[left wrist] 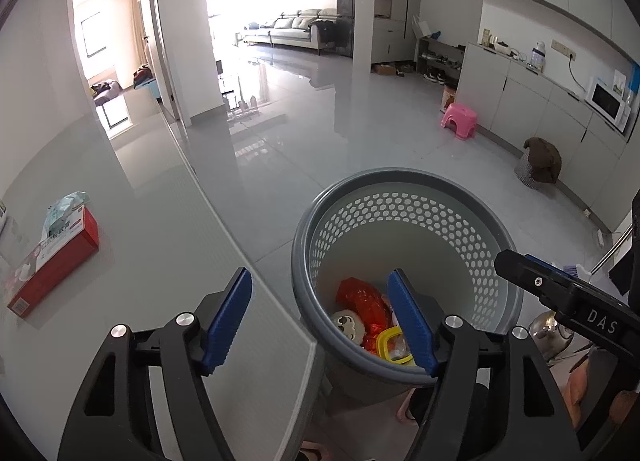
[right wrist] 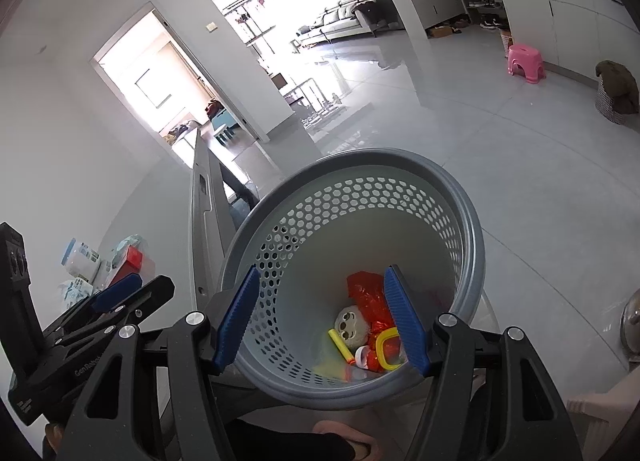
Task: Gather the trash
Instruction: 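Move both tools back toward the toothpaste box and wipes pack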
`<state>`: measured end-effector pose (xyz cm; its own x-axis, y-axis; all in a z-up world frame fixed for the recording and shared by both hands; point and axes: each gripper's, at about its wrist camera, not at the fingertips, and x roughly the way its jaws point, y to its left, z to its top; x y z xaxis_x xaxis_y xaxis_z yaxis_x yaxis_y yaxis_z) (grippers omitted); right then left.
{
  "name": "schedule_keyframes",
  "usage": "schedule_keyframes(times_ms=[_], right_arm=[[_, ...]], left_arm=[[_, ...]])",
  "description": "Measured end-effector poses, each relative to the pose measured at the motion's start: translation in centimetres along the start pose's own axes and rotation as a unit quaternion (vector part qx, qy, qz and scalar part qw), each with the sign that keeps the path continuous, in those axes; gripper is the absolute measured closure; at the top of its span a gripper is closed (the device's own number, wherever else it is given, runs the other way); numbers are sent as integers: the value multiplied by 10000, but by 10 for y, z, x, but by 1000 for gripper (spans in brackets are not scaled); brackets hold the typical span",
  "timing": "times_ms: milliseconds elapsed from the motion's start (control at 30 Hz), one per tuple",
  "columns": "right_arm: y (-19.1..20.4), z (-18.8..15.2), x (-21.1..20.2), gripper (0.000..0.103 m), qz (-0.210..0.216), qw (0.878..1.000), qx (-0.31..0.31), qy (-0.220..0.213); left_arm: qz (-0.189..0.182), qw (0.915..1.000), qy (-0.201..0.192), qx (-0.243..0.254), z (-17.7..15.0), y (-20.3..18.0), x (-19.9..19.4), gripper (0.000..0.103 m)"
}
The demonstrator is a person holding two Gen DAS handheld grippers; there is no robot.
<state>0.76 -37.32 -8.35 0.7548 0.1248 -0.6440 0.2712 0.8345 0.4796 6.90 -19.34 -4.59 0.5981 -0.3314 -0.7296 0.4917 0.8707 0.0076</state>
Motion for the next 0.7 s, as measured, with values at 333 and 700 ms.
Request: schedule_keyframes(times_ms=[333, 700], right_arm=[[58, -9, -2, 38, 179, 9990, -407, 9], [160, -20, 34, 37, 645, 9914, -1085, 333]], left_arm=[[160, 9992, -324, -195, -12, 53, -42, 29], [660, 9931, -603, -757, -37, 156, -78, 26]])
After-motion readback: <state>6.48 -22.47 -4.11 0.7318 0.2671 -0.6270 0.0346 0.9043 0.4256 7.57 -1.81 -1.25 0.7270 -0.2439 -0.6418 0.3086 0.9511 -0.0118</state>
